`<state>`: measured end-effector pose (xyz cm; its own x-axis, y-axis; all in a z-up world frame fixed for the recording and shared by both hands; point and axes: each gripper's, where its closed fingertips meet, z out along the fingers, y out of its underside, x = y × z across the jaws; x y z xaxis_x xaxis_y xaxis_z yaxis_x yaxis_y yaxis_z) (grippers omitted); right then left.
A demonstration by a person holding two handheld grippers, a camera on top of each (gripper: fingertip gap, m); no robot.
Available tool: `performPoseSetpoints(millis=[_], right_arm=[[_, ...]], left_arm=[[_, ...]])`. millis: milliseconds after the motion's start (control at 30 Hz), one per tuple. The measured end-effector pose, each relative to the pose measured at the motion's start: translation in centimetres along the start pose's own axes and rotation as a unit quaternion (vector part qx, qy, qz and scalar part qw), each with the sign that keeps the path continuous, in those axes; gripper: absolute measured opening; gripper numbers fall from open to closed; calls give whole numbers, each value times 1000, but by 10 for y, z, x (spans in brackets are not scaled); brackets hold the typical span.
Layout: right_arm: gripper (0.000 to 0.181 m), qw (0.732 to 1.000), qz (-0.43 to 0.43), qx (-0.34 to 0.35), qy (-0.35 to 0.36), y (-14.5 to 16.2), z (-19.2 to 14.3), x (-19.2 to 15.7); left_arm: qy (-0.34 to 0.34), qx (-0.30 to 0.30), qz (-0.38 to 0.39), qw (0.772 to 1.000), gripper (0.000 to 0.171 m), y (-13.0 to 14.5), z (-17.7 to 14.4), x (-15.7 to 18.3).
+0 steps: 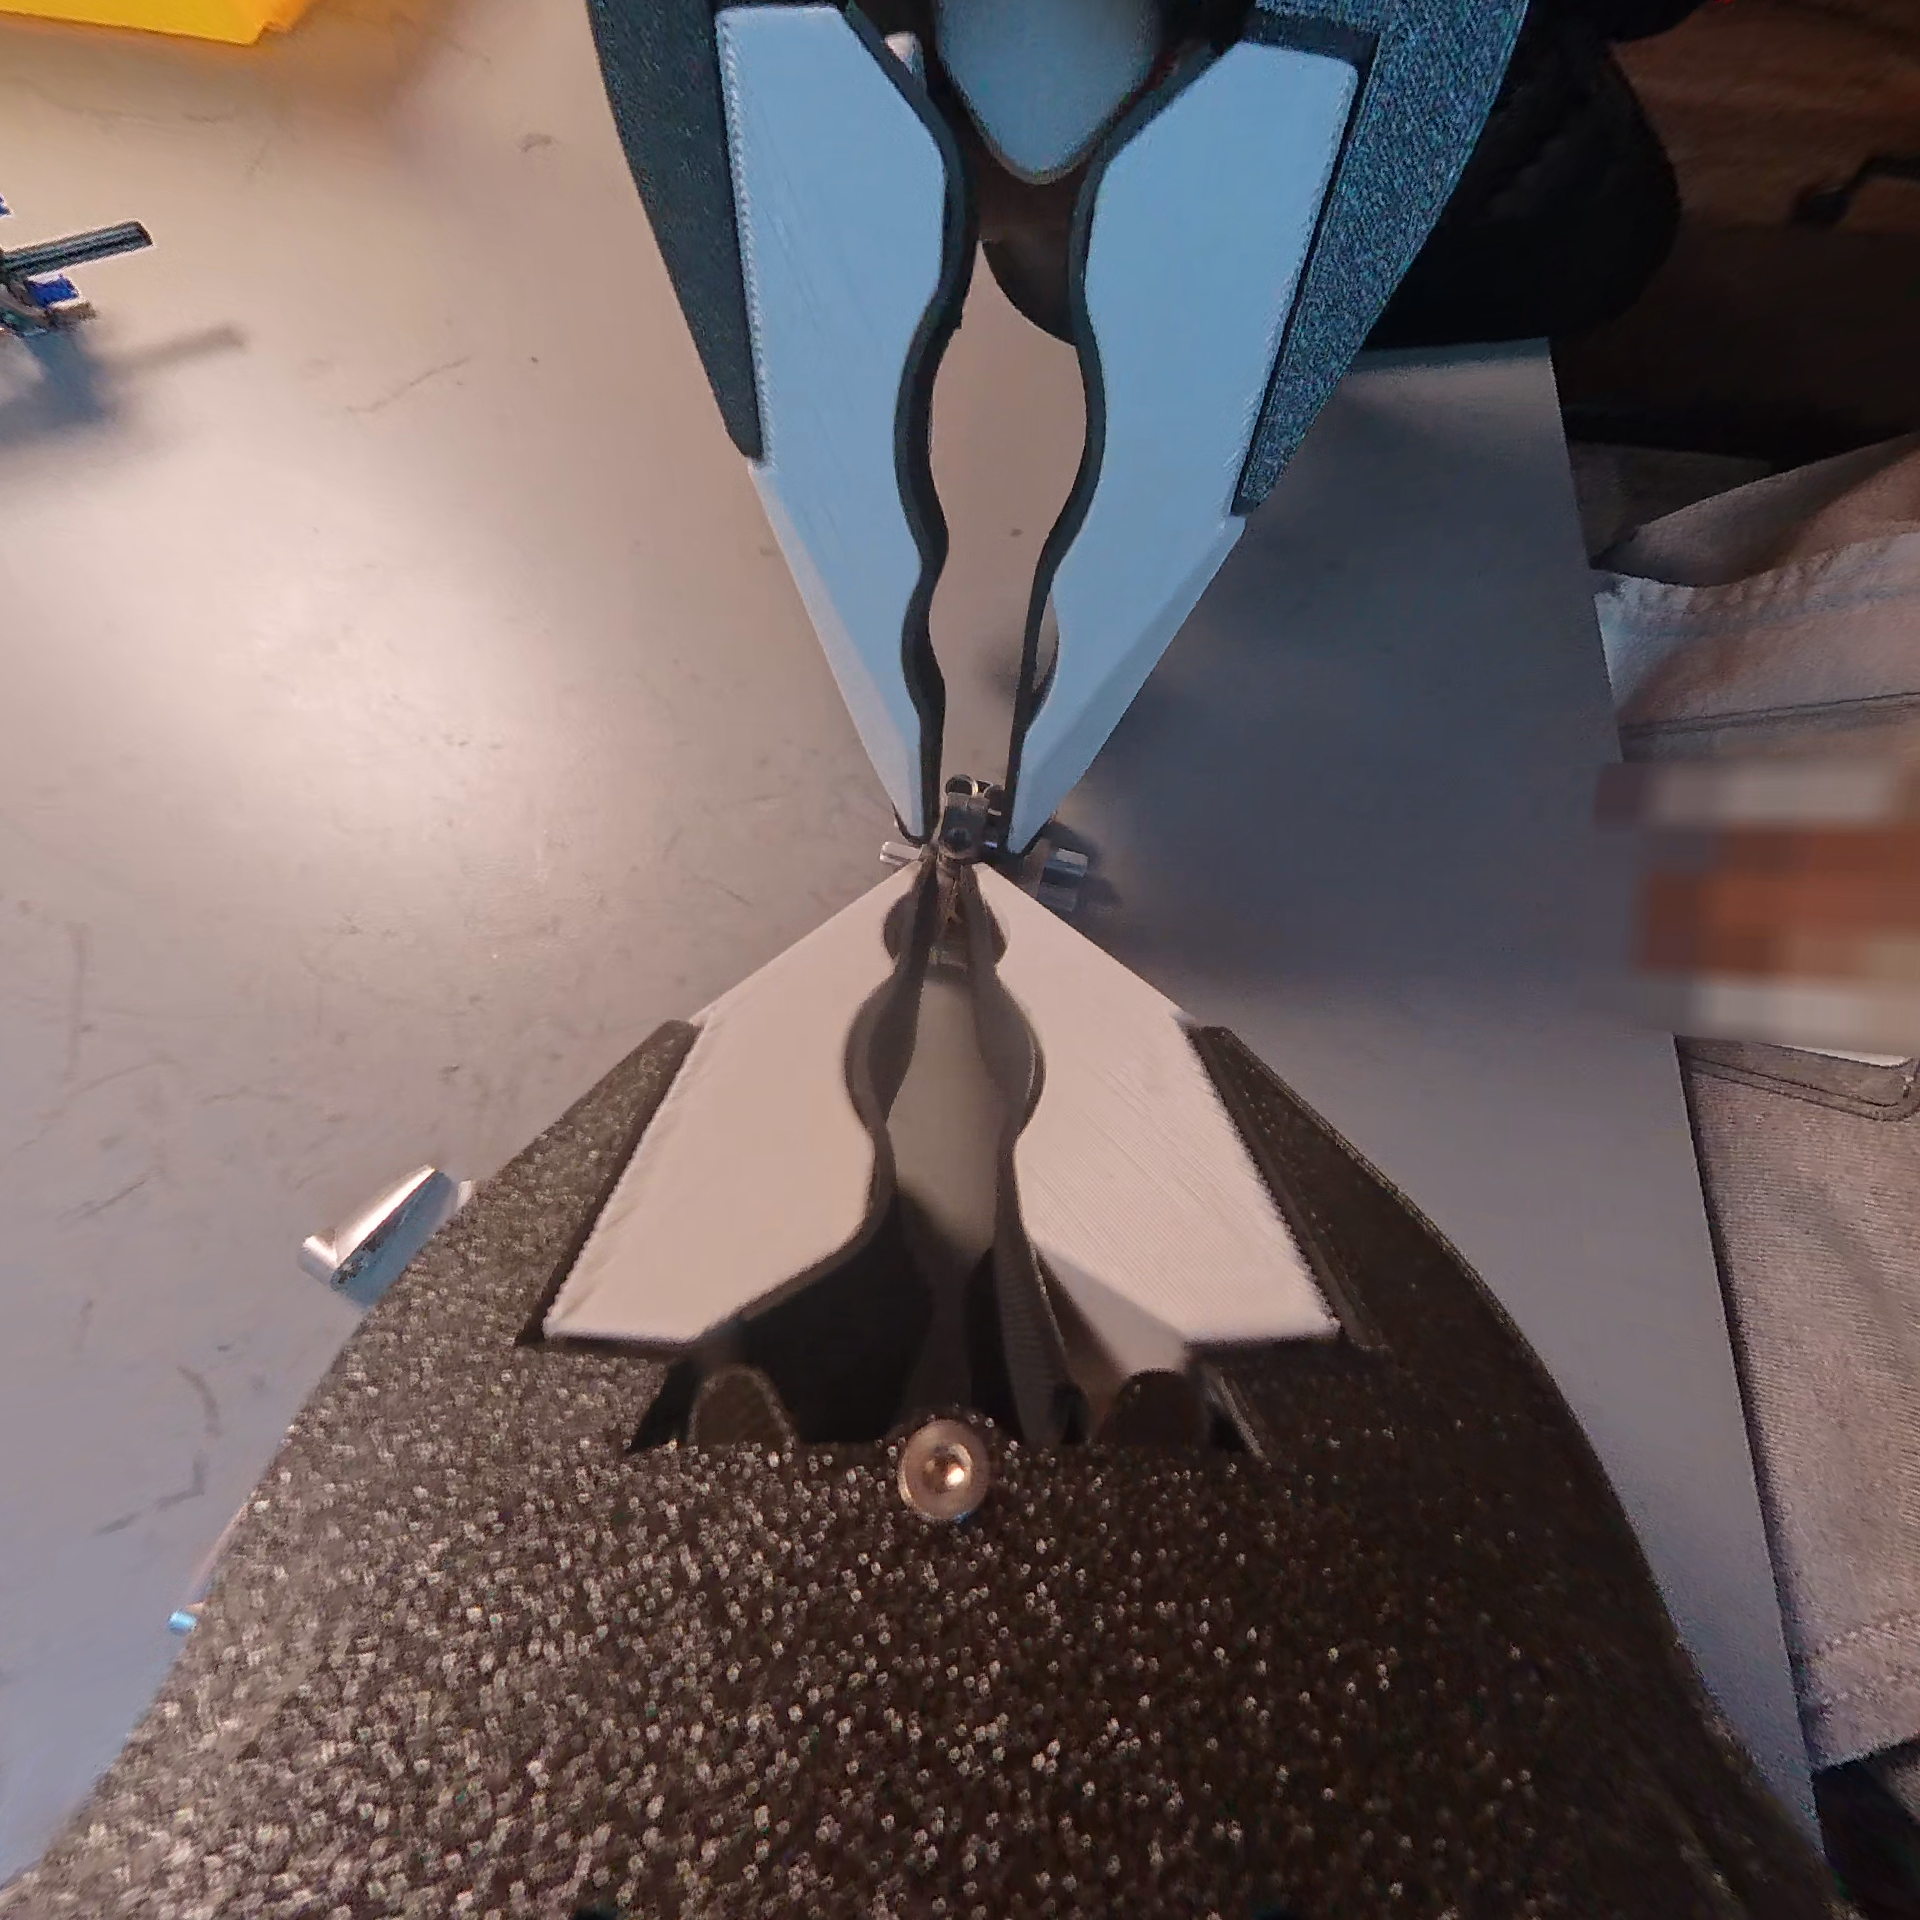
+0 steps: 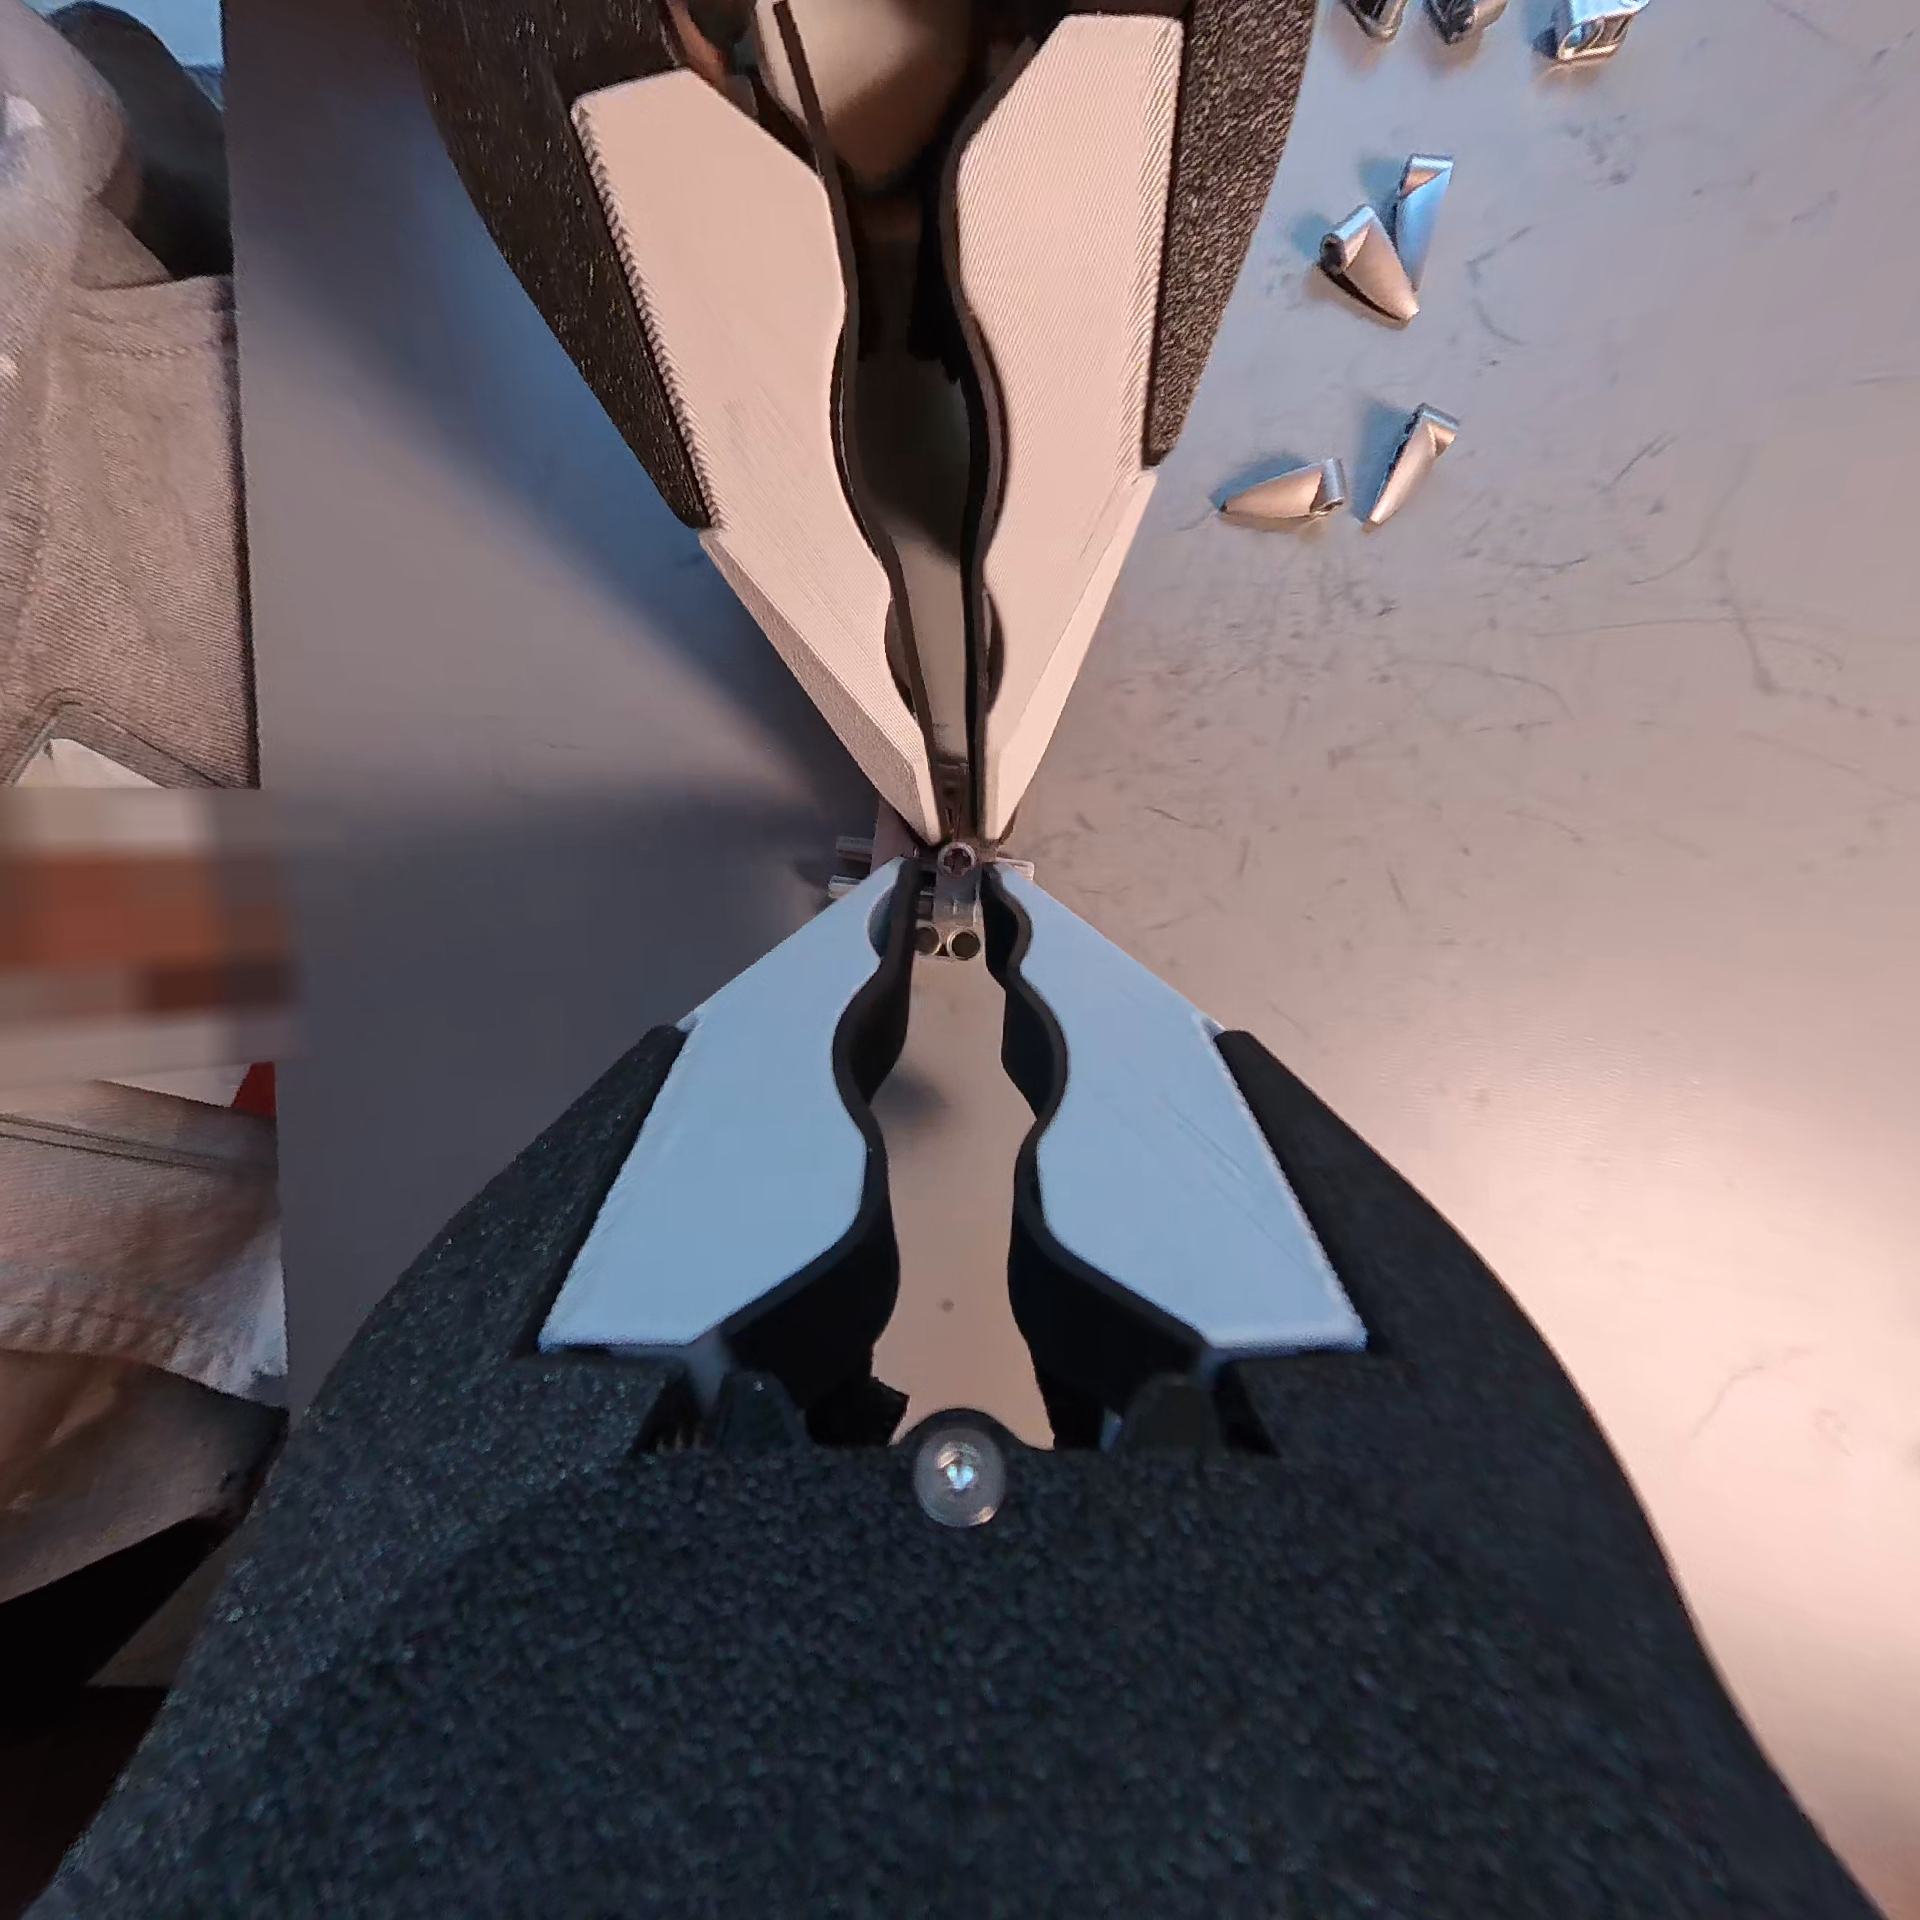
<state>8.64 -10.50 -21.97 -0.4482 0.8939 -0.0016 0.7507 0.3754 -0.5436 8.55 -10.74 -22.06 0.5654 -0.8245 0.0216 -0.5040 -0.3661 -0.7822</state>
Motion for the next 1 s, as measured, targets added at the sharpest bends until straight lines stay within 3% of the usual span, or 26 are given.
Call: performPoseSetpoints(millis=[567,767,900,1000], right_arm=[[6,1000,1,0,-12,-1,2,-4],[6,999,27,12,-15,3,-2,3],[6,994,97,43,-41,6,-11,15],[6,981,166,58,-80,15,-13,23]], left_arm=[[0,1,-1,1000,4,1,0,-1],[-3,19,-31,999,15,-3,-9,-10],[14,1,-45,999,36,4,-11,-11],[25,-10,-36,999,42,7,-9,-7]])
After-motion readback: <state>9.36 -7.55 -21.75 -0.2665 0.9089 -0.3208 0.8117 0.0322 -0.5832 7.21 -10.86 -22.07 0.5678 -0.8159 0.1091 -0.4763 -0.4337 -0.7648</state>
